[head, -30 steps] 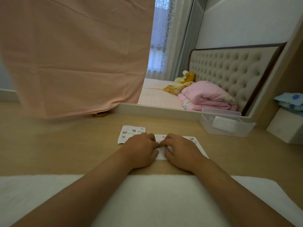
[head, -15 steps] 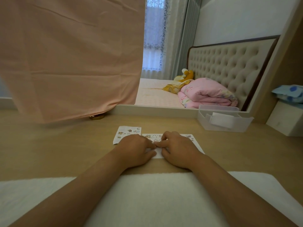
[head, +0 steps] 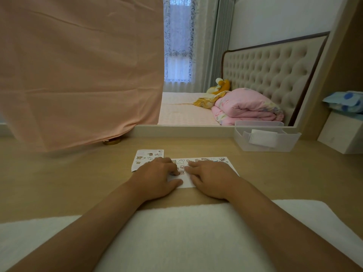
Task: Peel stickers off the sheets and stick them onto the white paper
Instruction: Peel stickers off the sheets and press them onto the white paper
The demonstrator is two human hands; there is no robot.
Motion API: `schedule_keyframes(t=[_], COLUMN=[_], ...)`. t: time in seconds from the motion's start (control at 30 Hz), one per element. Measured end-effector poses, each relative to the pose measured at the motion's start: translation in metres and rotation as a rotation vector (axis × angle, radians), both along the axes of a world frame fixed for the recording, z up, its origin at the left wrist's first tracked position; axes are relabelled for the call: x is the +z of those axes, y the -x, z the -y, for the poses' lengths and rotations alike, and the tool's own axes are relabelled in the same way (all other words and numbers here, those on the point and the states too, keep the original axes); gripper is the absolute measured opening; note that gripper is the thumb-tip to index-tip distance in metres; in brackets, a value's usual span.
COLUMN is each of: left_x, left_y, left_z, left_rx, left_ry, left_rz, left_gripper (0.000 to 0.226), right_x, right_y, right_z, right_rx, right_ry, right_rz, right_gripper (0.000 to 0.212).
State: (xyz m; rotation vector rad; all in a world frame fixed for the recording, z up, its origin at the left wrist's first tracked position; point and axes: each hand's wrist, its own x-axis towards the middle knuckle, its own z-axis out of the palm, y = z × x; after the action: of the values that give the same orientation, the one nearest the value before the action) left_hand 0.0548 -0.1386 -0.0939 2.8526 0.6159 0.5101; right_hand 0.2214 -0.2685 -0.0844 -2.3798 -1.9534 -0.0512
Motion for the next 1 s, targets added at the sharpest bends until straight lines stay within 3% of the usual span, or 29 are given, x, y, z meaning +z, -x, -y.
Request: schedule_keyframes(t=[0.27, 0.47, 0.63, 0.73, 0.83, 1.0], left_x=[-0.002, 0.022, 0.027, 0.013, 0.005, 0.008], left_y=[-0.002, 0.008, 0.036, 0.049, 0.055, 0.061], left_z=[-0.006, -0.027, -0.038, -0.038, -0.039, -0.046], left_rx=[-0.059, 0.027, 0.169, 0.2, 0.206, 0.168], left_ry=[0.147, 0.143, 0.079, 0.104, 0.064, -0.088], left_rz=[0.075, 0.311, -0.078, -0.179, -0.155, -0.1], left_gripper=[0.023, 0.02, 0.051, 0.067, 0.06, 0.039], right_x=[0.002, -0.002, -0.004, -0.003, 0.0, 0.006], right_y=[-0.002, 0.007, 0.016, 0.025, 0.03, 0.036], right_z=[-0.003, -0.013, -0.018, -0.022, -0.026, -0.044], right_rx=[-0.002, 0.056, 0.097, 0.105, 0.104, 0.106], right_ry=[-0.104, -0.244, -0.263, -0.229, -0.171, -0.152], right_rz=[0.062, -0.068, -0.164, -0.217, -0.249, -0.089], right_gripper=[0.039, 0.038, 0.037, 0.04, 0.045, 0.044])
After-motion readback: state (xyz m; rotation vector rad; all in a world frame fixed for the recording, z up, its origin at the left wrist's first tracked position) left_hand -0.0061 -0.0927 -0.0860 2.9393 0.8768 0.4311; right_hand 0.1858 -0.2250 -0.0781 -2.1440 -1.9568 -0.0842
